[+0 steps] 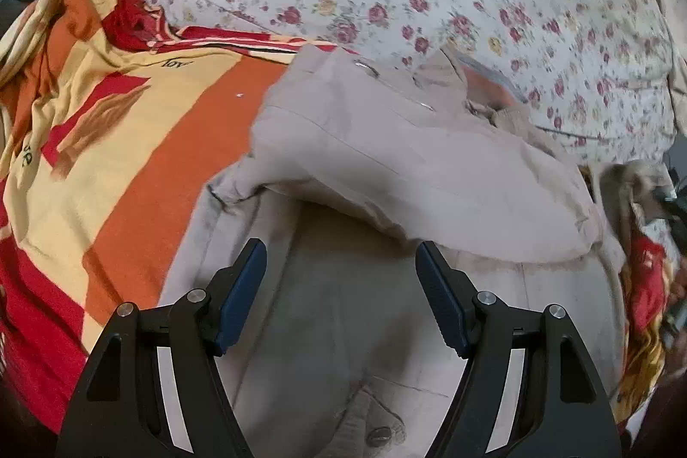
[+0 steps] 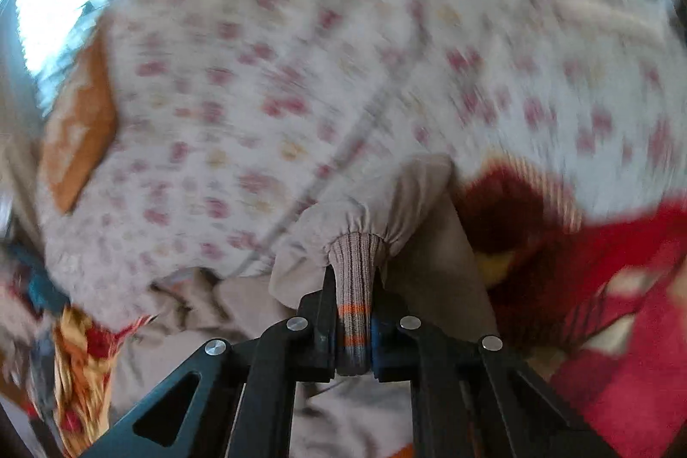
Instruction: Fold large clothes
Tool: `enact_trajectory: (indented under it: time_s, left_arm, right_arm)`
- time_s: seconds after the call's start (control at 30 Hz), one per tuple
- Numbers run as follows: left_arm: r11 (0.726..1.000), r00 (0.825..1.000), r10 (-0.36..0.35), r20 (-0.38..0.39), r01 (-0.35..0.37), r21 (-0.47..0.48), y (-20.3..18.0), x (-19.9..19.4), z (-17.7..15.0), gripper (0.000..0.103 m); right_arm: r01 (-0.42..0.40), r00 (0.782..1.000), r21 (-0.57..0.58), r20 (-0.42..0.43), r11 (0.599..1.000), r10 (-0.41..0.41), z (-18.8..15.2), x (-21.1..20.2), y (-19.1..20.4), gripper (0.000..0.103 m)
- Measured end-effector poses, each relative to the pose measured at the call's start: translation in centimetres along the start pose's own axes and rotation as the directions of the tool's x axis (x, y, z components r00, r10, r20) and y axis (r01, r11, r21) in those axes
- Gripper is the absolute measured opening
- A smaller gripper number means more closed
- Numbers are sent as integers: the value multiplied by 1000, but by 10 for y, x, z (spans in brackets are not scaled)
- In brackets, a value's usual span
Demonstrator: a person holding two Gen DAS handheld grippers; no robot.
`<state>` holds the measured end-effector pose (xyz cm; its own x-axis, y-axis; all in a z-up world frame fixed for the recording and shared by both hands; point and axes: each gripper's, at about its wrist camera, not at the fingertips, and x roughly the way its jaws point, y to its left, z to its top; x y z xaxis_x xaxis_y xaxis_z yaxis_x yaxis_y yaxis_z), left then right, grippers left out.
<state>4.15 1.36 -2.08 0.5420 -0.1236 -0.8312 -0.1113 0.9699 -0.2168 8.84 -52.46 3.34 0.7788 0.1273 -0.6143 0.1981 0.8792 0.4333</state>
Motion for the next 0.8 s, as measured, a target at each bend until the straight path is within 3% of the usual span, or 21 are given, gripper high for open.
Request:
enact_trajectory:
  time_s: [0.2, 0.27, 0.33, 0.43, 0.57, 0.63, 0.67, 0.7, 0.73, 0.8]
  left_arm:
    - [998, 999, -50, 2, 50, -48, 6, -8, -2, 72]
    - [998, 999, -51, 9, 52, -37, 5, -13, -2, 72]
    - [998, 998, -56, 21, 57, -38, 7, -18, -1, 72]
    - [996, 997, -67, 39, 69, -63, 15, -23, 1, 72]
    - [988, 995, -97, 34, 100, -117, 28, -23, 5, 72]
    - [982, 993, -119, 19, 121, -143, 33, -21, 7, 72]
    - [981, 992, -125, 12, 126, -150, 34, -20, 7, 72]
    - [979, 991, -136, 1, 135, -156, 34, -19, 8, 73]
    - [978, 989, -146, -6, 143, -152, 34, -19, 9, 78]
    - [978, 986, -166, -8, 164, -130, 31, -19, 10, 81]
  right_arm:
    - [-149, 986, -249, 38, 957, 164, 32, -83, 75, 10]
    - [-241, 968, -305, -3, 921, 252, 37, -98, 105, 10]
    - [-362, 931, -346, -91, 866, 353, 36, -104, 138, 10]
    - [-466, 885, -386, -219, 796, 412, 19, -90, 189, 10]
    - [-534, 838, -366, -348, 762, 420, -20, -39, 245, 10]
    - [-576, 796, -307, -421, 757, 435, -42, -1, 264, 11]
    - [-587, 774, -274, -466, 762, 429, -52, 19, 272, 23]
    - [-567, 766, -245, -507, 786, 395, -64, 43, 276, 44]
    - [-550, 765, -221, -521, 805, 379, -71, 56, 276, 51]
    - [-549, 751, -158, -525, 821, 400, -81, 64, 261, 54]
